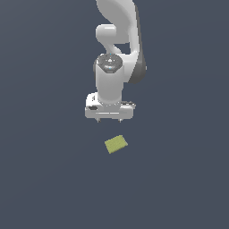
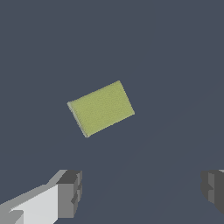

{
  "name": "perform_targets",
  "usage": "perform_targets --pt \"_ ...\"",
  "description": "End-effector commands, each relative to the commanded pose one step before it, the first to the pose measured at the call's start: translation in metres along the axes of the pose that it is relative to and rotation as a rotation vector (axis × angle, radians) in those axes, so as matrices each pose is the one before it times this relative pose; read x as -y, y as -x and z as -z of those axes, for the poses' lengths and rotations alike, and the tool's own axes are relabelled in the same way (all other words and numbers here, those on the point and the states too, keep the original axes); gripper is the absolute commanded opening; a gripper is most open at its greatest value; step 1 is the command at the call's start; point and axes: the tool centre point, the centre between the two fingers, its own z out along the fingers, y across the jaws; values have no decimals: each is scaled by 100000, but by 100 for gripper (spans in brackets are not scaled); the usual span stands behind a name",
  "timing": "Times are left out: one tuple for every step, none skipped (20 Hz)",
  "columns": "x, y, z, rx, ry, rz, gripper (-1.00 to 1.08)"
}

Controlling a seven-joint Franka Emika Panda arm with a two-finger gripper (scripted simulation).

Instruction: Pick up the object and move it to a goal position.

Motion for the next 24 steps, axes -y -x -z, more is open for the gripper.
perform_targets --pt "55 -54 -102 -1 -85 -1021 100" --pt "20 -39 -66 -8 -50 -752 100" --pt "31 -47 -78 -15 -69 -890 100" --pt "39 -56 -90 -23 -89 -1027 100" --pt "48 -63 -102 -30 -106 -1163 100" --pt "56 -69 -113 -34 -120 -1290 100" --pt "61 -74 -124 -35 -128 -1408 100" --pt "66 -79 -136 -34 -134 -1533 100" --pt "70 -84 -148 -34 -141 -1670 100" --pt "77 -89 -159 -34 -148 -1792 100" --pt "84 -94 -172 -36 -159 -1932 100" --pt "92 -98 -185 -37 -168 -2066 100" --pt "98 -101 -198 -36 -175 -2201 100" --pt "106 -104 -211 -36 -182 -2340 100" --pt "113 -107 -224 -36 -188 -2480 100" --pt "122 -109 -238 -36 -194 -2622 100" --pt "129 -110 -251 -35 -199 -2753 100" --pt "131 -106 -255 -33 -196 -2793 100" --pt "134 -101 -256 -32 -190 -2792 100" --pt "134 -97 -257 -30 -185 -2794 100" --pt "135 -92 -258 -29 -180 -2793 100" --pt "136 -87 -259 -28 -174 -2793 100" --pt "137 -82 -260 -28 -169 -2793 100" --pt "137 -77 -261 -28 -164 -2792 100"
